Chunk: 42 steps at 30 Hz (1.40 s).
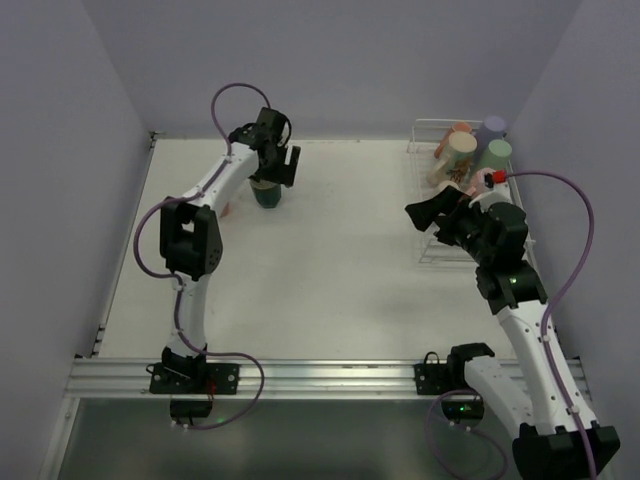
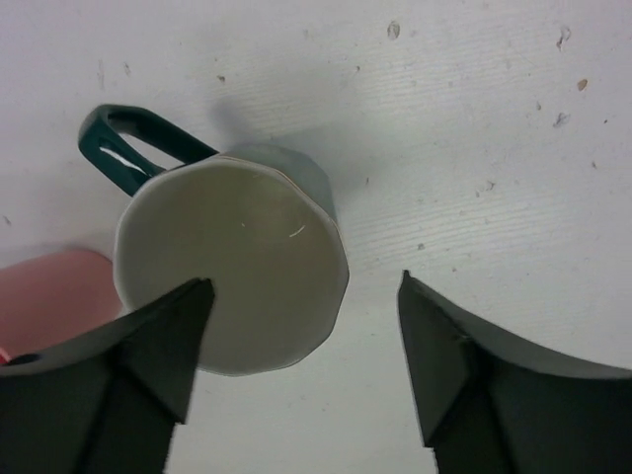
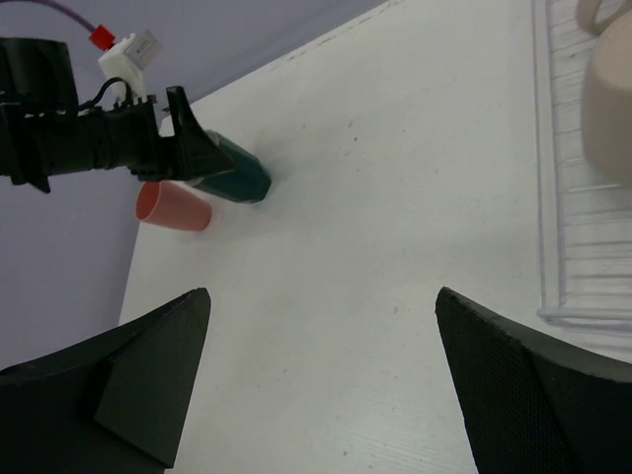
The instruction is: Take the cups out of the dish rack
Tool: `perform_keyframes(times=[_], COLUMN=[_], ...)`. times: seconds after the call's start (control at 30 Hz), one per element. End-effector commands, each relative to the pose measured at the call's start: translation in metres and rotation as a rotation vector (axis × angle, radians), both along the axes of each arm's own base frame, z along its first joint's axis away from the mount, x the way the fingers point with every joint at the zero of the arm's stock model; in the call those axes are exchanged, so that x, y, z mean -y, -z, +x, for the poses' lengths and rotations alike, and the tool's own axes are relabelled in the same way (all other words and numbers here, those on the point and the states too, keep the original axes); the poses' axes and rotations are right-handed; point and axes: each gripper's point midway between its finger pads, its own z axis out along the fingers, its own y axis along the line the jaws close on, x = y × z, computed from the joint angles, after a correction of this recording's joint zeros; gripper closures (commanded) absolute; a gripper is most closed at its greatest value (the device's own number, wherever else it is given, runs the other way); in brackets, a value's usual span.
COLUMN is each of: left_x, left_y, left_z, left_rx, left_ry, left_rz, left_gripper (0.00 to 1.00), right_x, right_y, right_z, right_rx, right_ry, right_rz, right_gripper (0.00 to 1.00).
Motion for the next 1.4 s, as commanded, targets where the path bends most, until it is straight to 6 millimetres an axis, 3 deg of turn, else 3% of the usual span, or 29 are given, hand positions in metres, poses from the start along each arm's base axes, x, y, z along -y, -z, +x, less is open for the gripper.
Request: perform_keyframes(times=[0.0, 0.03, 0.1, 0.17, 0.27, 0.3, 0.37, 0.4, 0.43, 0.47, 0.5, 0.53, 0.57, 0.6, 0.63, 0.67, 0.7, 0.73, 0.83, 1.0, 1.37], left_x=[0.004, 0.005, 0.008, 0.01, 0.015, 0.014, 0.018, 0.021, 0.026, 0.028, 0.029, 0.032, 0.033, 0.031, 0.031, 0.029, 0.027, 0.026, 0.023, 0.019, 0.028], left_y=[-0.082, -0.103, -0.13, -0.17, -0.224, -0.26, -0.263, -0.296, -0.278, -0.276, -0.298, -0.267, -0.257, -0.266, -0.234, -0.222, -0.223, -0.195, -0.164, -0.132, -0.124], left_z=[0.02, 0.021, 0.022, 0.019, 0.0, -0.02, -0.04, -0.073, -0.084, -0.099, -0.133, -0.144, -0.157, -0.183, -0.192, -0.201, -0.218, -0.225, -0.247, -0.256, -0.255], left_rx=[0.219, 0.263, 0.329, 0.425, 0.557, 0.627, 0.652, 0.712, 0.689, 0.692, 0.744, 0.704, 0.693, 0.724, 0.675, 0.662, 0.681, 0.633, 0.59, 0.565, 0.546], left_ry=[-0.027, -0.032, -0.042, -0.042, -0.006, 0.023, 0.038, 0.1, 0.11, 0.138, 0.199, 0.212, 0.236, 0.288, 0.291, 0.301, 0.335, 0.34, 0.367, 0.373, 0.425], left_rz=[-0.09, -0.113, -0.155, -0.207, -0.296, -0.35, -0.413, -0.491, -0.527, -0.56, -0.621, -0.641, -0.659, -0.697, -0.691, -0.69, -0.705, -0.692, -0.701, -0.681, -0.655], left_gripper=[0.07, 0.0, 0.0, 0.0, 0.0, 0.0, 0.0, 0.0, 0.0, 0.0, 0.0, 0.0, 0.0, 0.0, 0.0, 0.0, 0.0, 0.0, 0.0, 0.0, 0.0], right_x=[0.025, 0.034, 0.04, 0.049, 0.067, 0.072, 0.082, 0.086, 0.088, 0.09, 0.093, 0.096, 0.099, 0.101, 0.102, 0.106, 0.106, 0.108, 0.107, 0.106, 0.11], right_y=[-0.017, -0.019, -0.018, -0.014, -0.01, -0.014, 0.001, -0.001, 0.01, 0.013, 0.014, 0.018, 0.028, 0.028, 0.031, 0.04, 0.039, 0.043, 0.054, 0.07, 0.106], right_z=[0.017, 0.022, 0.031, 0.038, 0.05, 0.054, 0.066, 0.071, 0.079, 0.083, 0.088, 0.092, 0.099, 0.102, 0.106, 0.111, 0.116, 0.118, 0.129, 0.143, 0.162], right_rx=[0.045, 0.042, 0.029, 0.007, -0.023, -0.019, -0.076, -0.079, -0.114, -0.127, -0.133, -0.147, -0.179, -0.182, -0.191, -0.218, -0.22, -0.233, -0.262, -0.307, -0.412], right_ry=[0.125, 0.172, 0.202, 0.248, 0.335, 0.357, 0.402, 0.417, 0.42, 0.428, 0.442, 0.447, 0.453, 0.457, 0.458, 0.461, 0.46, 0.458, 0.439, 0.426, 0.434], right_rz=[-0.104, -0.127, -0.157, -0.191, -0.26, -0.274, -0.336, -0.347, -0.377, -0.392, -0.407, -0.424, -0.44, -0.447, -0.455, -0.467, -0.469, -0.472, -0.479, -0.491, -0.529], right_gripper=[0.01, 0.01, 0.01, 0.01, 0.02, 0.02, 0.02, 0.02, 0.02, 0.02, 0.02, 0.02, 0.02, 0.02, 0.02, 0.02, 0.03, 0.04, 0.08, 0.1, 0.11])
